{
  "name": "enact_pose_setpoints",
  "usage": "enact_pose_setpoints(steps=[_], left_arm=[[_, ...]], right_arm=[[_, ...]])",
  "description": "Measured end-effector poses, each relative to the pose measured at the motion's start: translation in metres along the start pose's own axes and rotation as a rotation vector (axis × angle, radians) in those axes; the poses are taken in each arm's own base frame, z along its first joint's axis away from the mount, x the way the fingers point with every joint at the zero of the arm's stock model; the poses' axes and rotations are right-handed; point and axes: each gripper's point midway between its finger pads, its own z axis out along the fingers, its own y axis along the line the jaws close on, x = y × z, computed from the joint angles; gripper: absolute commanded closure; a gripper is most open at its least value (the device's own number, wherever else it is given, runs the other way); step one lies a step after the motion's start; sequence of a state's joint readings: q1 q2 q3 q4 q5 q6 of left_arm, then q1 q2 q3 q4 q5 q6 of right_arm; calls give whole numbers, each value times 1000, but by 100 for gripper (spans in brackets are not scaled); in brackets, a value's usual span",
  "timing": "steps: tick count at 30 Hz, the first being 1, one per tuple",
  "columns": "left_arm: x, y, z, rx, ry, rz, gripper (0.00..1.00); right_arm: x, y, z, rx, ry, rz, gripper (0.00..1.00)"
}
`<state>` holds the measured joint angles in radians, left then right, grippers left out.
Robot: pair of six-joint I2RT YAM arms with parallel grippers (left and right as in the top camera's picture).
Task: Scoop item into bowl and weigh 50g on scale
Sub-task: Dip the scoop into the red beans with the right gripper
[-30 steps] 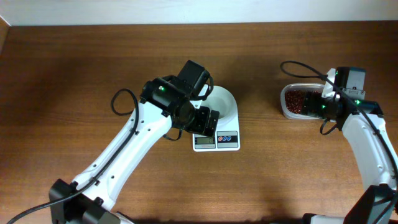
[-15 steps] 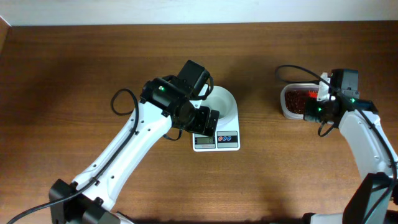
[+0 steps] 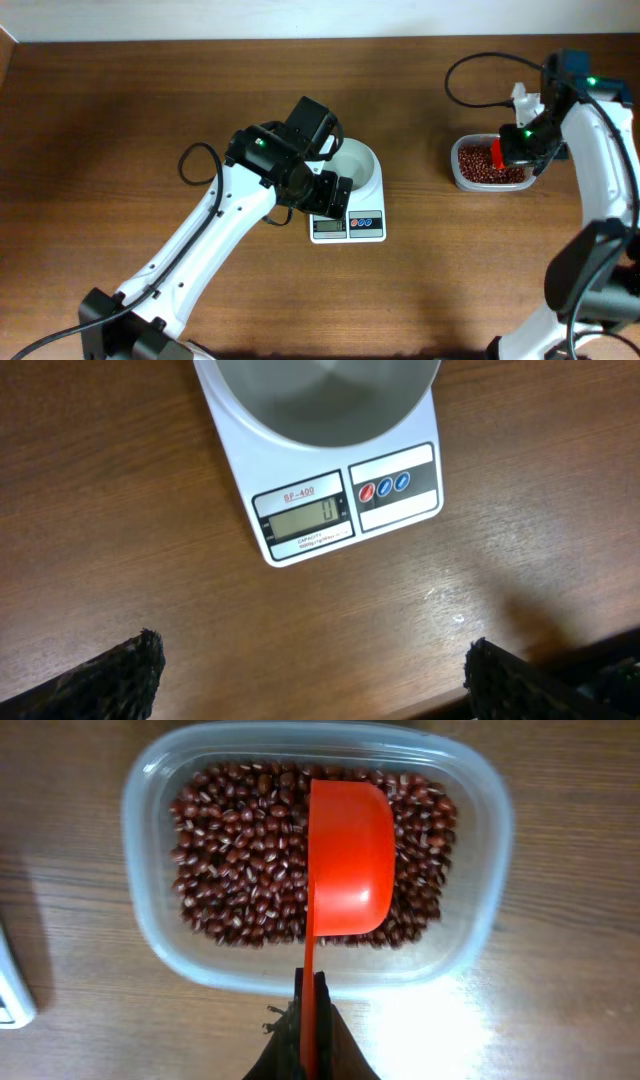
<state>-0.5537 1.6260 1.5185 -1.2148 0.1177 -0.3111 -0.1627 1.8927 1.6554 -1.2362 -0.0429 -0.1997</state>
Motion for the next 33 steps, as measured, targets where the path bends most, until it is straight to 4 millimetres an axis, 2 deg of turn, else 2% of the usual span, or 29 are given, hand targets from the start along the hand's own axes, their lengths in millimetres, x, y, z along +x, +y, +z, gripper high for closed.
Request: enact_pose_setpoints(steps=[1, 2, 3, 4, 5, 6, 7, 9, 11, 14, 15, 16, 18, 20, 21, 22, 23, 24, 26, 27, 28, 29, 33], left_arm=[[0, 0, 0, -2, 0, 0, 1], [0, 0, 0, -3, 0, 0, 1], [0, 0, 0, -2, -1, 0, 1], [0, 0, 0, -2, -1, 0, 1], [0, 0, 0, -3, 0, 0, 1], [0, 0, 0, -3, 0, 0, 1], [0, 0, 0, -2, -1, 0, 1], [0, 0, 0, -2, 0, 0, 1], [0, 0, 0, -3, 0, 0, 1], [0, 0, 0, -2, -1, 0, 1], [0, 0, 0, -3, 0, 0, 1], [0, 0, 0, -3, 0, 0, 1], [0, 0, 0, -3, 0, 0, 1], [0, 0, 0, -3, -1, 0, 1], [-1, 0, 0, -2, -4, 0, 1], [0, 0, 0, -2, -1, 0, 1], [-1, 0, 0, -2, -4, 0, 1], [0, 0, 0, -2, -2, 0, 1], [0, 0, 0, -3, -1, 0, 1], [0, 0, 0, -3, -1, 0, 1], [0, 0, 0, -3, -1, 0, 1], [0, 0, 0, -3, 0, 0, 1], [0, 0, 0, -3, 0, 0, 1]], right_arm=[[1, 0, 17, -10, 46, -13, 96], [2, -1, 22, -14, 60, -16, 96], [-1, -1, 29, -20, 70, -30, 92], [-2, -1, 34, -25, 78, -39, 76], [-7, -2, 37, -23, 62, -42, 64], [-15, -3, 38, -15, 34, -51, 57], [-15, -4, 43, -17, 41, -54, 38], [-16, -4, 43, -18, 49, -59, 28], [-20, -4, 26, -19, 52, -57, 21], [-35, -5, -19, -9, 4, -32, 21], [-37, -3, -27, -18, -8, -4, 20], [-29, 0, -31, -28, 14, 38, 21], [-24, 3, -61, -22, -47, 79, 21], [-16, 14, -112, -3, -183, 80, 20], [-19, 22, -109, 14, -245, 59, 19], [-18, 27, -93, 20, -240, 43, 17], [-25, 31, -64, 23, -240, 28, 8], [-23, 31, -25, 28, -208, 25, 1], [-22, 25, 19, 50, -214, 28, 1], [-21, 23, 30, 59, -219, 26, 22], [-25, 22, 32, 69, -241, 14, 50], [-25, 21, 32, 77, -240, 8, 68], [-21, 10, 32, 139, -221, -3, 71]])
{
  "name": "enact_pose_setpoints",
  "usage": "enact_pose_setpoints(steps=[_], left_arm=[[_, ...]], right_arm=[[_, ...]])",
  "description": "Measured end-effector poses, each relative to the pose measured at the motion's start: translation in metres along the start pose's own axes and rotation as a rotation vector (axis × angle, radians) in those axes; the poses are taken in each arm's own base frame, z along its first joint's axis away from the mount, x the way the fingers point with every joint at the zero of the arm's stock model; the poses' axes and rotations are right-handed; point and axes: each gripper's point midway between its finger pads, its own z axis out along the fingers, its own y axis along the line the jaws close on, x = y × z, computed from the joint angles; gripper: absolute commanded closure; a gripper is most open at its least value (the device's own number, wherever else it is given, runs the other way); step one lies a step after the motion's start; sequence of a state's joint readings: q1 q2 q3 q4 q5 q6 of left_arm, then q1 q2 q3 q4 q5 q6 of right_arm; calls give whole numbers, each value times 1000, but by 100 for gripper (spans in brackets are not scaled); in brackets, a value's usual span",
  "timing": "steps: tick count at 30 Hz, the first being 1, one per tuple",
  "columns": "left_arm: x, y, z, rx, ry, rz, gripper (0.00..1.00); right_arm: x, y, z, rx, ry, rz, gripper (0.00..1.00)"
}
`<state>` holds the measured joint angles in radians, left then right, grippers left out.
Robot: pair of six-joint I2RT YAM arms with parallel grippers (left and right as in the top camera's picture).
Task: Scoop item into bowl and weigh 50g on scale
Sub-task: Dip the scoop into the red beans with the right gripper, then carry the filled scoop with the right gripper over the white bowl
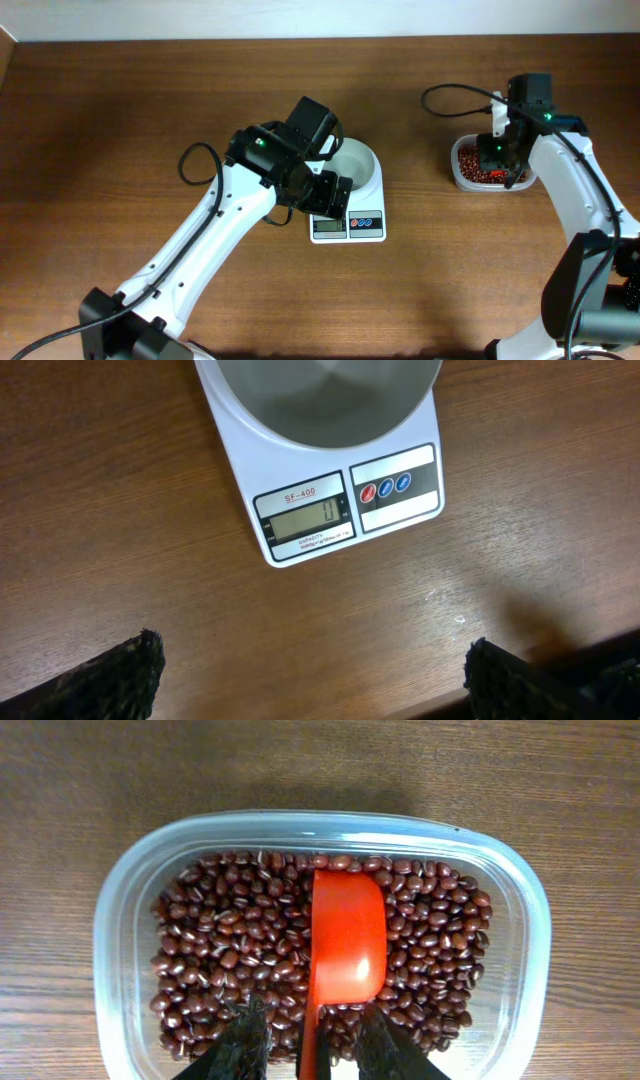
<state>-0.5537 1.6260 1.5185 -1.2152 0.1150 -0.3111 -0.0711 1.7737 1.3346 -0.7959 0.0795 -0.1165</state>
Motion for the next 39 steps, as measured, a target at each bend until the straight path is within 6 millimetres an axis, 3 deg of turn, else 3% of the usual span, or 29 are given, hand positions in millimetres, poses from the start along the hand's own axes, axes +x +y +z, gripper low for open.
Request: enact_pose_setpoints(steps=[3, 4, 5, 8, 13, 22, 27, 34, 39], left_arm=[[0, 0, 0, 0, 0, 0, 1], [0, 0, 0, 0, 0, 0, 1], [0, 0, 0, 0, 0, 0, 1], [0, 0, 0, 0, 0, 0, 1], [0, 0, 0, 0, 0, 0, 1], [0, 0, 0, 0, 0, 0, 1], [0, 0, 0, 0, 0, 0, 1], [0, 0, 0, 0, 0, 0, 1], [0, 0, 0, 0, 0, 0, 1]], right_arm=[[5, -1, 1, 7, 19, -2, 76], [7, -1, 1, 7, 28, -3, 95], [7, -1, 1, 7, 27, -3, 96], [2, -3, 1, 7, 5, 2, 96], [1, -13, 0, -179, -29, 119, 96], [-1, 0, 6, -309, -22, 236, 96], [2, -17, 4, -466, -41, 356, 96], [0, -1, 5, -579, -76, 348, 96], [2, -1, 4, -604, -76, 363, 96]])
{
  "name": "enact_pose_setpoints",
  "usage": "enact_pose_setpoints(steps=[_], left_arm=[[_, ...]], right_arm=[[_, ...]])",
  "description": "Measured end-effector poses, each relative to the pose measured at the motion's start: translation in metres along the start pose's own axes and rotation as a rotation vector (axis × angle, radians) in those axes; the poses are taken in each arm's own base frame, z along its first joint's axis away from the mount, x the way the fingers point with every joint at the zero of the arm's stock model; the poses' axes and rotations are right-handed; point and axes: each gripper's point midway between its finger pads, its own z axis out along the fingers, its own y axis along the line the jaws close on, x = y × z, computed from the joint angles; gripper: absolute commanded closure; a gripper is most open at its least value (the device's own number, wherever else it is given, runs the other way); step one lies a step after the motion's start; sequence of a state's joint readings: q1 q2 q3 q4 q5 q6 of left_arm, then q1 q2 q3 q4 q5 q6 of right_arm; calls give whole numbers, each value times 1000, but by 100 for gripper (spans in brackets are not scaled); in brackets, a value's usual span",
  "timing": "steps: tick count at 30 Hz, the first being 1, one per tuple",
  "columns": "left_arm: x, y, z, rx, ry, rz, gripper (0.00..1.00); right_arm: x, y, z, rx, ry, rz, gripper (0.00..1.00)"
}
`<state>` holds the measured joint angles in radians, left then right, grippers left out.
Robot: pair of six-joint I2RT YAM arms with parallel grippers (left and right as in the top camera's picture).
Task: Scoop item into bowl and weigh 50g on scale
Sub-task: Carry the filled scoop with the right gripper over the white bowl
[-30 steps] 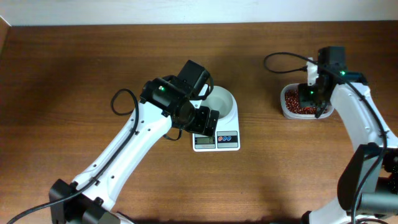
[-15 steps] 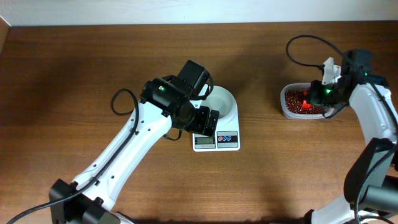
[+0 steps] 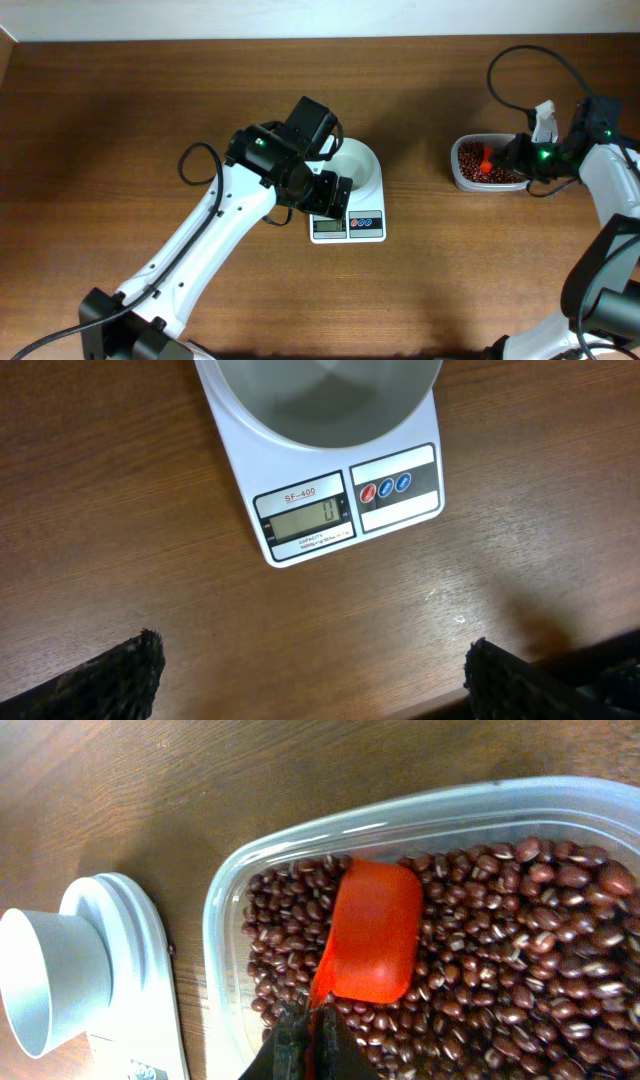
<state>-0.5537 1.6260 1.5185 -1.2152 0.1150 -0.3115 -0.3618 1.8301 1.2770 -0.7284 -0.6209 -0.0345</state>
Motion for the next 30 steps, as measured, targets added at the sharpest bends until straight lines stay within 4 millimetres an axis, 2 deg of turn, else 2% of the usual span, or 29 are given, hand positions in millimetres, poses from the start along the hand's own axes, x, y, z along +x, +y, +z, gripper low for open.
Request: enact_pose_setpoints(steps=[3, 7, 10, 14, 17, 22, 30], left_arm=[[0, 0, 0, 0, 0, 0, 1], [0, 0, 0, 0, 0, 0, 1], [0, 0, 0, 0, 0, 0, 1], [0, 0, 0, 0, 0, 0, 1], [0, 0, 0, 0, 0, 0, 1], [0, 0, 0, 0, 0, 0, 1], [0, 0, 0, 0, 0, 0, 1]], right_arm=[[-2, -15, -15, -109, -41, 99, 96], [-7, -9, -28, -228, -77, 134, 96], [-7, -13, -30, -222, -82, 141, 96], [-12, -37, -52, -236, -148, 207, 96], [-11, -41, -59, -260, -158, 237, 96], [-17, -12, -72, -451, -185, 237, 96], [-23, 16, -91, -648, -215, 223, 96]])
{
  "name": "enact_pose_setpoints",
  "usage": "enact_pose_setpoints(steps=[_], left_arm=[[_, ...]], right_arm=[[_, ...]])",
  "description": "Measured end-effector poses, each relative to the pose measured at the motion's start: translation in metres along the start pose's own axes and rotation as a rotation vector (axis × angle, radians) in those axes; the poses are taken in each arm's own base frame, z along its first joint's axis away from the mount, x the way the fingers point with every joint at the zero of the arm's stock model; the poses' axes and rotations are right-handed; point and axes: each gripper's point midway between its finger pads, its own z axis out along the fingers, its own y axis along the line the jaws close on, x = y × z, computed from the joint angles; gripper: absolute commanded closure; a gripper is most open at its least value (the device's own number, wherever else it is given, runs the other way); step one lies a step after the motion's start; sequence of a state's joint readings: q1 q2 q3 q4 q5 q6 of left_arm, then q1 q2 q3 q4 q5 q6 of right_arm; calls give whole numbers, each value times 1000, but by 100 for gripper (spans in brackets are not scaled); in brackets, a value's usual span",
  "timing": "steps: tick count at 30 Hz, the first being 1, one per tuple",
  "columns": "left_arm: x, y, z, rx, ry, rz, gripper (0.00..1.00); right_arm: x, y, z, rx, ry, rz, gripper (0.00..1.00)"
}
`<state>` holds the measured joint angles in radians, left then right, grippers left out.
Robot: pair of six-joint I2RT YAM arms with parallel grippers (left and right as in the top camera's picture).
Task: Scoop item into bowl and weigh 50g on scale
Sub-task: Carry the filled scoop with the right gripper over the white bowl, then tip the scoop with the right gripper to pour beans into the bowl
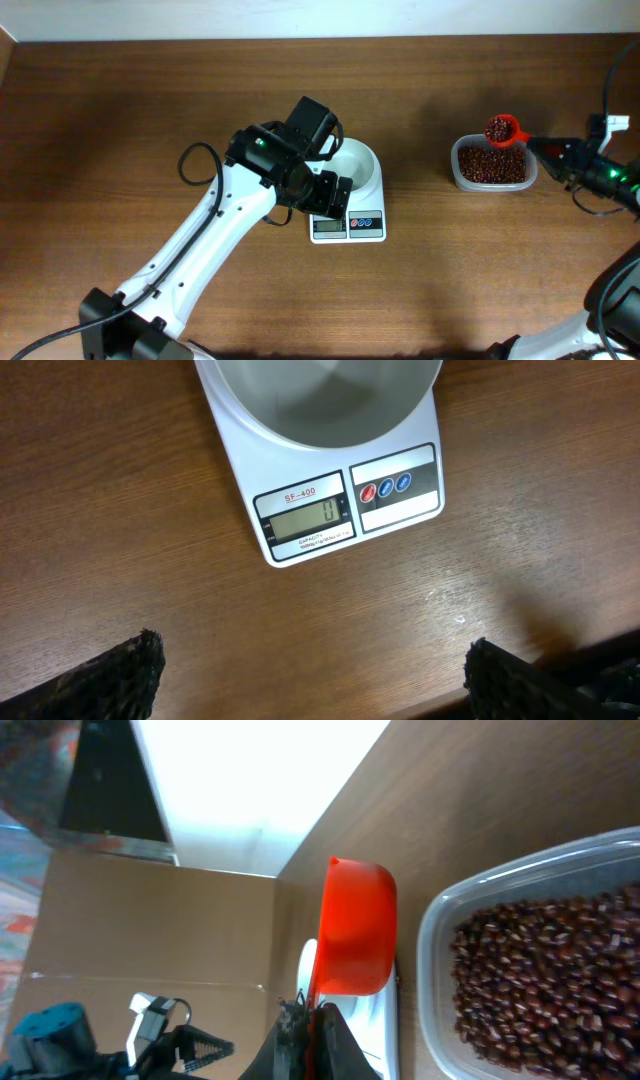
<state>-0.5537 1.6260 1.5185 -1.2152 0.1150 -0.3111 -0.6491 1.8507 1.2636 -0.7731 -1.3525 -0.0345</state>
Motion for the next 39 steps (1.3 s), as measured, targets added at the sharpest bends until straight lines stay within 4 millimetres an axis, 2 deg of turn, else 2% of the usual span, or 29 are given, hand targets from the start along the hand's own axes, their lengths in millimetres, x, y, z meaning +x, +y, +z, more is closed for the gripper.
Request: enact_pose_setpoints(steps=[3, 6, 8, 12, 15, 17, 20, 24, 26, 30, 36, 39], left_arm=[[0, 0, 0, 0, 0, 0, 1], [0, 0, 0, 0, 0, 0, 1], [0, 0, 0, 0, 0, 0, 1], [0, 0, 0, 0, 0, 0, 1], [0, 0, 0, 0, 0, 0, 1], [0, 0, 0, 0, 0, 0, 1], [0, 0, 0, 0, 0, 0, 1], [0, 0, 0, 0, 0, 0, 1], [0, 0, 0, 0, 0, 0, 1], [0, 0, 0, 0, 0, 0, 1], [0, 0, 0, 0, 0, 0, 1], [0, 0, 0, 0, 0, 0, 1]], right_arm=[[2, 8, 5, -37, 14, -3, 96], [22, 22, 43, -70, 121, -43, 96], [35, 29, 60, -85, 175, -54, 96], [78, 47, 110, -106, 342, -97, 96], [107, 57, 134, -117, 437, -123, 95], [134, 68, 156, -144, 517, -177, 95], [152, 77, 174, -172, 567, -240, 95], [145, 75, 183, -143, 547, -270, 95], [143, 67, 186, -92, 537, -280, 96], [149, 60, 197, -22, 546, -318, 96], [151, 83, 213, 130, 573, -413, 96], [145, 92, 207, 207, 550, -468, 96]])
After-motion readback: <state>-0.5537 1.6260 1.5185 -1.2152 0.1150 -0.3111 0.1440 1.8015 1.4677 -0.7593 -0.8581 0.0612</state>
